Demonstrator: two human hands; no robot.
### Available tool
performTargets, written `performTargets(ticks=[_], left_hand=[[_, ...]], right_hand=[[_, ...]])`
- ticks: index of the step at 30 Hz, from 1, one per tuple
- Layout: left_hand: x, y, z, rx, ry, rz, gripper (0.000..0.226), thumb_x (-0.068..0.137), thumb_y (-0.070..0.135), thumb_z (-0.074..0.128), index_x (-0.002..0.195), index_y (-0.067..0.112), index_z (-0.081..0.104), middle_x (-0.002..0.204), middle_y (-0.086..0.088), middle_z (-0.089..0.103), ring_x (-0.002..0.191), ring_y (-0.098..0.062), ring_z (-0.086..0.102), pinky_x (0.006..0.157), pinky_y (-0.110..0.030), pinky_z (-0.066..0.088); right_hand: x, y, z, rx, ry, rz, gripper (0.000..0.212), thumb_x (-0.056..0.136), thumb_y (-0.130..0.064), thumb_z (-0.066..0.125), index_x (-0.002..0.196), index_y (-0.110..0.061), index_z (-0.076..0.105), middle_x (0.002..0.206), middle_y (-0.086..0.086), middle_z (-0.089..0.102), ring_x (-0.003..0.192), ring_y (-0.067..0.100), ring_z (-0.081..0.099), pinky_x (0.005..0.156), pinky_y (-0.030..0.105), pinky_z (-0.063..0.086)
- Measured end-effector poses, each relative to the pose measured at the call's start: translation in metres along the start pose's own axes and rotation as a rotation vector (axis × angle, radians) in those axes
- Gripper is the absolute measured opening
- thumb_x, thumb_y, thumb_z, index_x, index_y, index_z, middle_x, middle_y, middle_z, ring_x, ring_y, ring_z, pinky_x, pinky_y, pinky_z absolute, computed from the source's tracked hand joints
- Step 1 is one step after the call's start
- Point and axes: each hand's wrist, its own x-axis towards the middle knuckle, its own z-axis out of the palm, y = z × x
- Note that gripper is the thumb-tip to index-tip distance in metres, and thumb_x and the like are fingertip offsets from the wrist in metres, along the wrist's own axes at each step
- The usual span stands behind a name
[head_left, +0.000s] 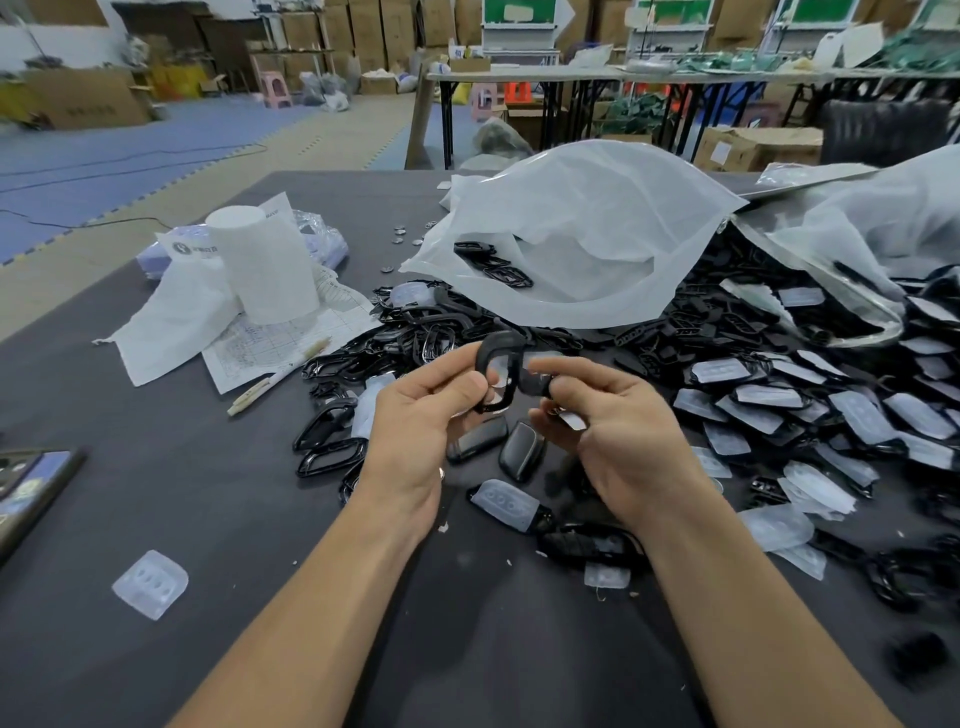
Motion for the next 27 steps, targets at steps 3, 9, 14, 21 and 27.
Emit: performTargets(ticks=[3,9,14,21,27], left_hand=[[-0.001,0.000,0.000,0.126,-0.057,-0.001,0.037,0.093,-0.009,0.061,0.096,0.019,0.085,0.092,-0.003,0.080,0.078,-0.010,0.073,0.071,-0.022,0.060],[0.001,-0.008,-0.007,0.456,-0.051,0.023,0.034,0.092,0.002,0.069,0.100,0.031,0.085,0.100,-0.039,0.068,0.084,-0.023,0.058,0.081,-0.037,0.050],[0.000,-0.012,-0.008,0.516,-0.010,0.023,0.027,0.078,0.023,0.070,0.095,0.040,0.084,0.084,-0.012,0.079,0.077,-0.014,0.068,0.087,-0.044,0.059],[0.000,-0.010,-0.006,0.419,-0.026,-0.028,0.021,0.082,0.017,0.076,0.095,0.031,0.085,0.091,-0.006,0.081,0.091,-0.027,0.078,0.091,-0.046,0.061],[0.000,-0.011,-0.002,0.229,0.100,-0.098,0.017,0.089,0.005,0.076,0.092,0.020,0.083,0.086,-0.008,0.080,0.075,-0.016,0.073,0.067,-0.027,0.061]], right_hand=[[-0.003,0.001,0.002,-0.240,0.023,-0.148,0.032,0.093,0.011,0.064,0.090,-0.015,0.083,0.075,0.003,0.071,0.066,0.010,0.061,0.064,0.023,0.059],[-0.005,-0.004,-0.012,-0.178,-0.040,-0.026,0.031,0.087,0.016,0.067,0.099,-0.010,0.079,0.073,0.002,0.068,0.074,0.023,0.068,0.068,0.025,0.060],[-0.005,-0.002,-0.009,-0.168,-0.113,-0.003,0.032,0.085,0.015,0.070,0.104,-0.010,0.078,0.083,0.008,0.068,0.082,0.020,0.066,0.076,0.026,0.060],[-0.002,0.004,-0.002,-0.228,-0.052,-0.051,0.022,0.090,0.008,0.069,0.100,-0.009,0.080,0.094,0.015,0.079,0.082,0.020,0.072,0.069,0.024,0.058],[-0.003,0.002,0.002,-0.162,-0.048,-0.006,0.018,0.092,0.006,0.068,0.091,-0.008,0.079,0.082,0.012,0.078,0.070,0.021,0.072,0.063,0.027,0.061]])
